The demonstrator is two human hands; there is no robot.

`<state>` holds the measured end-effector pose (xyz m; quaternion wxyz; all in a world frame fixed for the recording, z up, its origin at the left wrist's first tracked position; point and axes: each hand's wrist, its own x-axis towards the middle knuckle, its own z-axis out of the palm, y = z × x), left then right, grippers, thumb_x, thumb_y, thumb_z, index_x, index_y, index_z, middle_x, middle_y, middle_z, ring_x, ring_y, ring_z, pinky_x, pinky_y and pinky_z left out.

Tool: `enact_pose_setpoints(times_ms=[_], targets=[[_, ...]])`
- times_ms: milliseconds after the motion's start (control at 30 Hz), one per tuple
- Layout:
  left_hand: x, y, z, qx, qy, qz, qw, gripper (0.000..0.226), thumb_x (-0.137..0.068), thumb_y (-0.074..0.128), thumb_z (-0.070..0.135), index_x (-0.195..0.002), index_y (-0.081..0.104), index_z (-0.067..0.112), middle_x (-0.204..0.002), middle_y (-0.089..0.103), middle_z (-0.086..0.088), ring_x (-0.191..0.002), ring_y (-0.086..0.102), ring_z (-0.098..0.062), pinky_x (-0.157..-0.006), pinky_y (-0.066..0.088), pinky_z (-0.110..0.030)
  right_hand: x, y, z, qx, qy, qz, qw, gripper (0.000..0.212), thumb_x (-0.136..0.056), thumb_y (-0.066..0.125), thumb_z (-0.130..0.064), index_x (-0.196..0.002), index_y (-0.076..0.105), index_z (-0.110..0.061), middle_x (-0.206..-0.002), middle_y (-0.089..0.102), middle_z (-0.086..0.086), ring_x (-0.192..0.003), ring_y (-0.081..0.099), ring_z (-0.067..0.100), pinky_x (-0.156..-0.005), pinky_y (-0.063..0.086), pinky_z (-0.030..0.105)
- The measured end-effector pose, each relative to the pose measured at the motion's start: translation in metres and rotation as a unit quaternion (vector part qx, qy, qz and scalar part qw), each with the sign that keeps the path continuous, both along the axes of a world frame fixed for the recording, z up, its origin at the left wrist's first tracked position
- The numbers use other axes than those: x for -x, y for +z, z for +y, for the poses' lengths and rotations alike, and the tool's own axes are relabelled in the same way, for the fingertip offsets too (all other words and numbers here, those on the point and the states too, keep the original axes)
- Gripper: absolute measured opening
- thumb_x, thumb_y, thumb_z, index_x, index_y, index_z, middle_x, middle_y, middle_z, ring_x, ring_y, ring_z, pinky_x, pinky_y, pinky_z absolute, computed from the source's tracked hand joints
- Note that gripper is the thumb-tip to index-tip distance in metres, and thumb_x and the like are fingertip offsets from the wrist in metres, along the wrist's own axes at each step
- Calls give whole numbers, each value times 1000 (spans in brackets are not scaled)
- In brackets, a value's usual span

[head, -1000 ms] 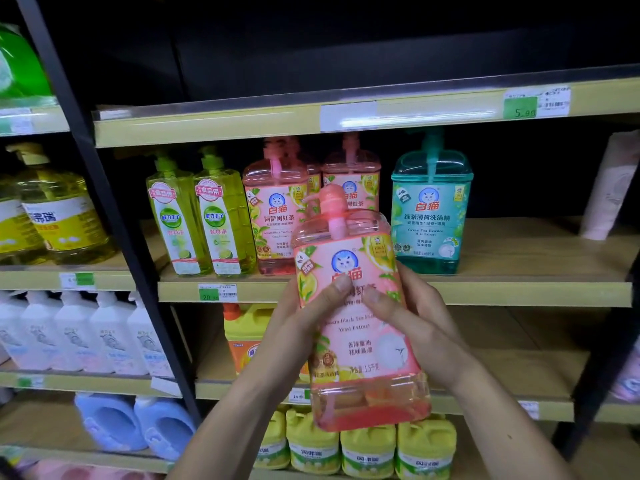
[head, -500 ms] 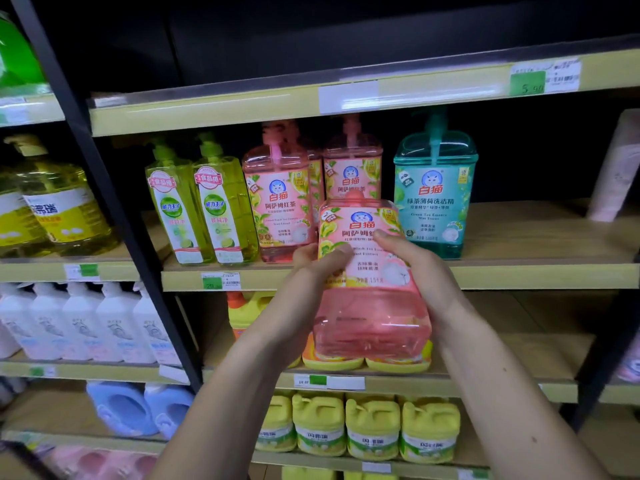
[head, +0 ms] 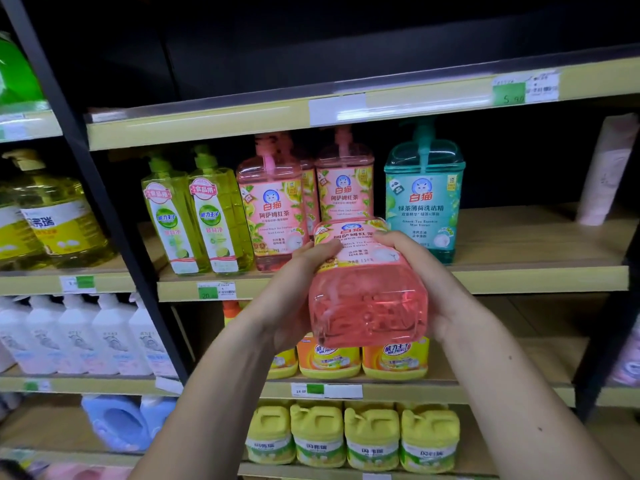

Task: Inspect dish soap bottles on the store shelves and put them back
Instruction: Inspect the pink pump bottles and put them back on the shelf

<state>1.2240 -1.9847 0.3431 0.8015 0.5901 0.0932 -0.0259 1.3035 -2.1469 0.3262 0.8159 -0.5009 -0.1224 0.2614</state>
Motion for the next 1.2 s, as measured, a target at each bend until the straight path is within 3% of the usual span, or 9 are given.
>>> enact_pose_setpoints(times_ms=[167,300,433,533,700,767,867,1067,1200], targets=[[2,6,-2,-5,-7,5,1000,37,-106,60,40,-112,80,11,-93,82,-10,-70,78,-25,-68,66,-34,3,3,-1,3,-6,-7,1000,38,-91,77,-50,-112,85,-19,-121,79,15,-105,78,34,-98,60,49],[0,7,-5,32,15,8,999,46,-106,60,45,-126,78,8,-115,80,-15,-93,76,-32,-98,59,-46,7,4,1,-13,-48,-11,999,40,-96,67,-57,-102,88,-23,-114,81,11,-105,78,33,-97,58,50],[-2,4,-6,91,20,12,996,50,-107,56,43,-137,71,5,-125,77,-19,-99,77,-33,-88,65,-44,11,4,3,-13,-88,17,996,37,-106,59,-41,-116,80,-12,-118,75,18,-109,71,39,-100,53,53],[-4,0,-6,133,29,2,991,53,-110,52,39,-148,62,4,-150,62,-23,-135,63,-40,-113,51,-55,16,5,5,-7,-103,17,994,29,-106,58,-42,-108,75,-19,-95,74,9,-88,69,29,-85,52,43],[-6,-9,-10,214,11,-16,977,54,-115,45,35,-156,52,2,-159,53,-24,-147,52,-39,-128,34,-57,27,4,19,-28,-95,3,995,49,-97,60,-62,-119,78,-22,-102,81,7,-89,71,23,-88,51,41],[-10,-16,-12,189,10,-11,982,52,-116,42,32,-156,53,2,-161,50,-25,-154,43,-40,-131,29,-57,30,6,23,-35,-75,11,997,51,-96,60,-63,-115,79,-20,-105,81,10,-91,74,27,-92,55,44],[-15,-29,-13,77,28,-21,996,43,-114,45,26,-147,64,7,-147,64,-25,-142,56,-47,-123,39,-64,32,4,23,-32,-79,-14,996,46,-98,64,-56,-131,72,-26,-121,80,9,-104,79,28,-98,60,51],[-13,-28,-16,-38,63,-69,995,58,-109,41,67,-135,75,28,-128,79,-8,-120,76,-31,-111,54,-56,30,-6,17,-44,-70,-18,996,39,-95,70,-51,-125,77,-26,-108,82,7,-89,79,26,-89,61,47],[-12,-30,-15,-44,40,-103,993,60,-104,39,73,-138,72,36,-137,76,-1,-127,73,-24,-116,50,-54,30,-8,21,-37,-90,-58,994,40,-99,67,-44,-138,68,-39,-124,80,1,-106,79,25,-95,61,47]])
